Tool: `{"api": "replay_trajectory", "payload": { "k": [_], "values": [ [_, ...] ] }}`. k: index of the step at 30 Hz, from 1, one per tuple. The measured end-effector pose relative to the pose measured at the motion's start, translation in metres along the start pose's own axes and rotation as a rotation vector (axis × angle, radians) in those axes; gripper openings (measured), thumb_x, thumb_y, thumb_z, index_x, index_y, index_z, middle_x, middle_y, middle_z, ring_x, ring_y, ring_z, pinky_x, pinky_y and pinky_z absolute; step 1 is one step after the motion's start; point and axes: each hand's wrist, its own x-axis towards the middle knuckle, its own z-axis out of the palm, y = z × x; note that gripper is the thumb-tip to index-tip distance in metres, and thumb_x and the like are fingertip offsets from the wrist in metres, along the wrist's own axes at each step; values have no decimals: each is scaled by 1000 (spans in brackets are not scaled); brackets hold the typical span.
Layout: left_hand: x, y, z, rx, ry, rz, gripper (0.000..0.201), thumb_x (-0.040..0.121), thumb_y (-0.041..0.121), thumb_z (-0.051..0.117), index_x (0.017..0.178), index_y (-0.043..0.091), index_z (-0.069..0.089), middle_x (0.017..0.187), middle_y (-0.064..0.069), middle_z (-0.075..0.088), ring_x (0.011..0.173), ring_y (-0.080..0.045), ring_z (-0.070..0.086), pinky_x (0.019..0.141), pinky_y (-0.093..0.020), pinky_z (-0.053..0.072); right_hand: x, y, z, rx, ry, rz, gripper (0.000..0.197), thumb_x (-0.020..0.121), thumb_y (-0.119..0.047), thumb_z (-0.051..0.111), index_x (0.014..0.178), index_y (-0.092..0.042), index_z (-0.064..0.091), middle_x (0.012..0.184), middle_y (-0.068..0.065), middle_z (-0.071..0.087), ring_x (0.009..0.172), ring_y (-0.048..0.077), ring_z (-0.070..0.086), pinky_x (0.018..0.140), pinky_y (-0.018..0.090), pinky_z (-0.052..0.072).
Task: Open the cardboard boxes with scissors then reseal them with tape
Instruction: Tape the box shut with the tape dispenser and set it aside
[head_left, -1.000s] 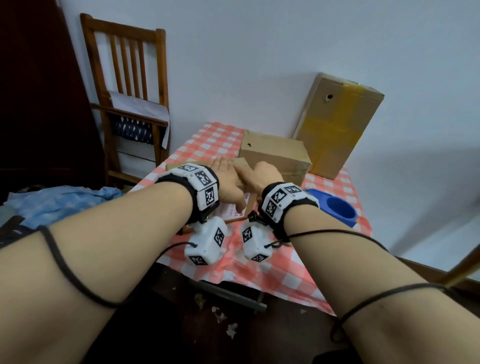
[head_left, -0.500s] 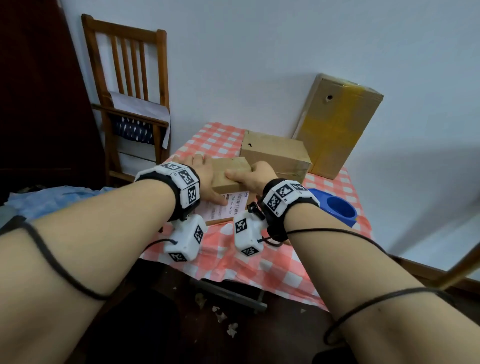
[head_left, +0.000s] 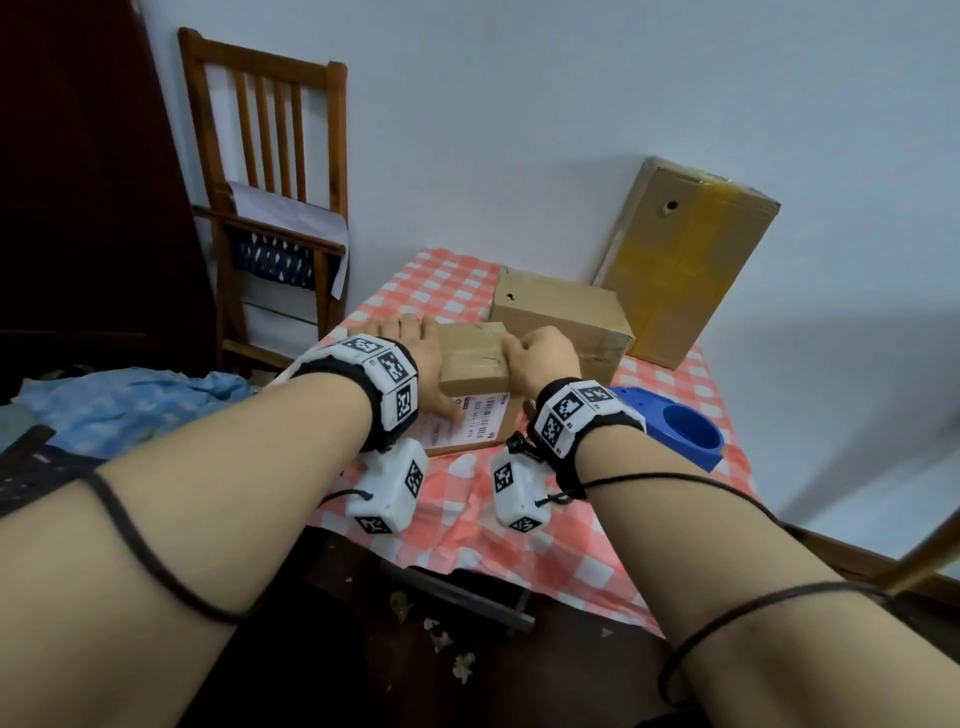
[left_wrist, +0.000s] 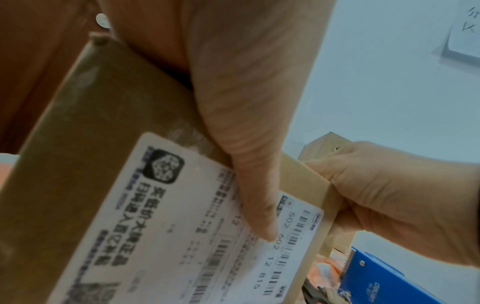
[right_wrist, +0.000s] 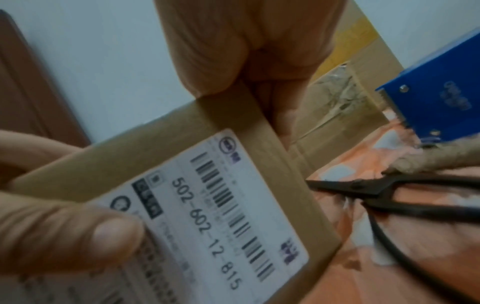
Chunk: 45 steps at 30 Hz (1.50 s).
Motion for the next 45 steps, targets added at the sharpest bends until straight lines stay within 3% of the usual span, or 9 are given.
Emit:
{"api": "replay_trajectory", "payload": {
  "k": [6, 15, 18, 21, 25, 28, 31, 35, 45],
  "values": [
    [2, 0, 1, -1, 2, -5, 127, 67, 73, 66, 151, 6, -2, 154, -15, 18, 142, -31, 17, 117, -46, 12, -8, -12, -6, -51, -160, -14, 43, 86, -52, 58, 79, -10, 51, 75, 1, 54, 77, 22, 55, 67, 30, 42],
    [5, -2, 3, 11, 5, -5, 131, 63, 76, 66, 151, 7, -1, 153, -14, 18, 141, -30, 18, 117, -46, 14, -1, -4, -5, -88, -25, -21, 39, 98, -21, 40, 60, -9, 43, 66, 5, 49, 74, 28, 52, 65, 30, 39],
    [5, -1, 1, 6, 1, -5, 130, 64, 74, 67, 151, 7, -2, 153, -14, 18, 141, -31, 18, 117, -46, 13, -1, 1, -4, -33, -59, -24, 45, 95, -35, 48, 59, -10, 44, 68, 10, 56, 77, 36, 62, 71, 40, 54],
    [5, -1, 2, 13, 4, -3, 131, 63, 75, 67, 151, 7, -1, 153, -14, 18, 141, -31, 18, 117, -46, 13, -5, 6, -5, -10, -32, -65, 41, 97, -22, 45, 59, -7, 51, 72, 16, 61, 82, 39, 66, 78, 49, 55],
    [4, -2, 1, 6, 9, -3, 129, 64, 75, 66, 151, 8, 0, 154, -14, 18, 141, -31, 19, 117, -45, 14, -9, -6, -8, -95, 85, -110, 26, 96, -7, 41, 118, -4, 55, 116, 15, 61, 107, 30, 60, 92, 38, 49],
    [1, 0, 0, 11, 24, -10, 124, 67, 72, 67, 151, 6, 2, 153, -15, 20, 141, -31, 20, 116, -44, 15, -24, -16, 3, -300, -5, -512, 38, 101, -24, 34, 133, -8, 49, 139, 11, 49, 130, 27, 42, 110, 36, 28],
    [-1, 4, 2, 7, 53, -22, 114, 73, 63, 65, 151, 5, 5, 152, -15, 22, 140, -31, 22, 116, -43, 17, -37, -14, 12, -466, -174, -641, 40, 103, -26, 29, 132, -8, 51, 142, 10, 47, 137, 24, 33, 115, 38, 18],
    [2, 4, 3, -9, 46, -48, 112, 75, 61, 64, 151, 5, 3, 151, -15, 21, 140, -31, 22, 115, -44, 19, -55, -10, -3, -469, -203, -689, 37, 102, -20, 35, 127, -3, 56, 139, 12, 51, 131, 25, 42, 104, 35, 30],
    [0, 2, 2, 0, 54, -13, 116, 71, 67, 65, 151, 6, 6, 152, -16, 22, 140, -33, 22, 115, -42, 18, -55, -16, 0, -461, -166, -546, 41, 103, -22, 27, 128, -5, 54, 145, 13, 44, 135, 23, 38, 106, 26, 23]
  ]
}}
